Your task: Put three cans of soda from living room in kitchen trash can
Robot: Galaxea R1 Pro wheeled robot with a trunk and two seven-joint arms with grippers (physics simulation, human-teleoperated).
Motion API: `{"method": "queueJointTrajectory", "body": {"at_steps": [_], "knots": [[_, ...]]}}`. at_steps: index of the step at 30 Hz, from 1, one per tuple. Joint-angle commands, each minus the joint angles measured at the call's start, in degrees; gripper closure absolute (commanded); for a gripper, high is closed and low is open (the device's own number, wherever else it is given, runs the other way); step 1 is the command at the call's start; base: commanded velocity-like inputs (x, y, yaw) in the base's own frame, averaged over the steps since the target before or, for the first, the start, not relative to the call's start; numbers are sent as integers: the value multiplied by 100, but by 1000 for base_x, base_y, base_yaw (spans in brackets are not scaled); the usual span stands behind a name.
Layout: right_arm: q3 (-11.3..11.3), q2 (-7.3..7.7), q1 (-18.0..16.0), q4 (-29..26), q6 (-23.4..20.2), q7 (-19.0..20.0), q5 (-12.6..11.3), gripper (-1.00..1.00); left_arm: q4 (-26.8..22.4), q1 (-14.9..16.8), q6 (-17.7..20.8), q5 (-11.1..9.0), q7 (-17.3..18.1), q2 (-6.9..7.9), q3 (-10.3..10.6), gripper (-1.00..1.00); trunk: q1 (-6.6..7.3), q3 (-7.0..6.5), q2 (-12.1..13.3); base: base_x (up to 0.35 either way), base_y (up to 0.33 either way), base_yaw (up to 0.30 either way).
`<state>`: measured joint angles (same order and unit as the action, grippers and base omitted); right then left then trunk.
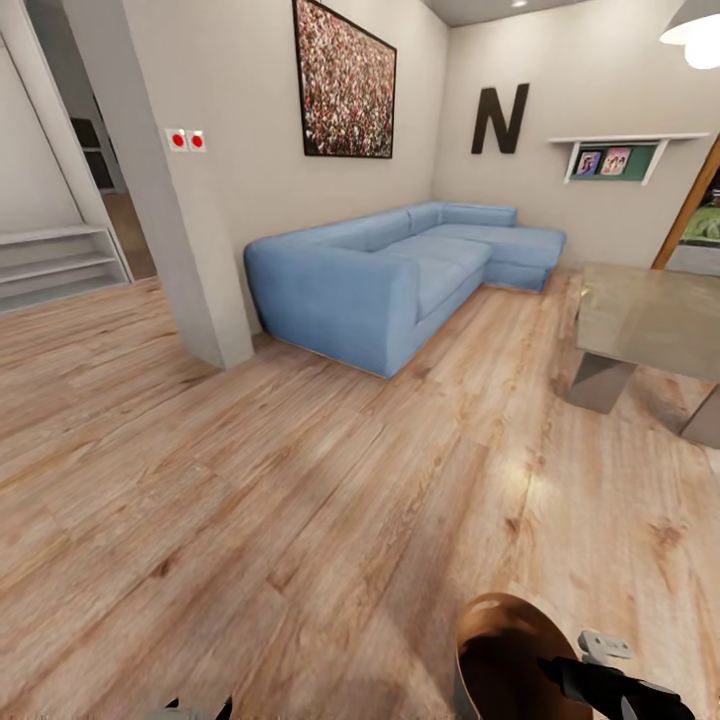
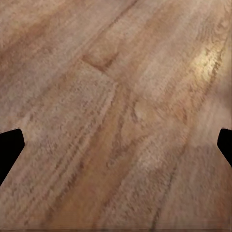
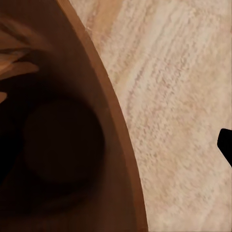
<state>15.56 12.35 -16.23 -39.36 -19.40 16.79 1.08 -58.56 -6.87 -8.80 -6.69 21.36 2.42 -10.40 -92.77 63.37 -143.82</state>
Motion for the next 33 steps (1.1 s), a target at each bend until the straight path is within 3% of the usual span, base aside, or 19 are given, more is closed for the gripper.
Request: {"method": "queueJointTrajectory", "body": {"at_steps": [1,7,23,24,33], "knots": [[-1,-5,6,16,-2,0,-11,-100,2,2,1,0,0,2,2,-100,-4,24,-1,0,0,0],[1,-3,6,16,-2,0,-15,-100,1,2,7,1,0,0,4,-100,-20,157,-9,0,0,0],[0,-5,6,16,-4,0,-20,-100,-10,2,-7,-15,8,3,3,-100,-20,157,-9,0,0,0],[0,-5,6,16,-6,0,-20,100,-12,2,-7,-15,9,3,3,-100,-20,157,-9,0,0,0],[-1,-5,6,16,-11,6,-19,100,-15,2,-8,-16,9,4,3,-100,-20,157,-9,0,0,0]]}}
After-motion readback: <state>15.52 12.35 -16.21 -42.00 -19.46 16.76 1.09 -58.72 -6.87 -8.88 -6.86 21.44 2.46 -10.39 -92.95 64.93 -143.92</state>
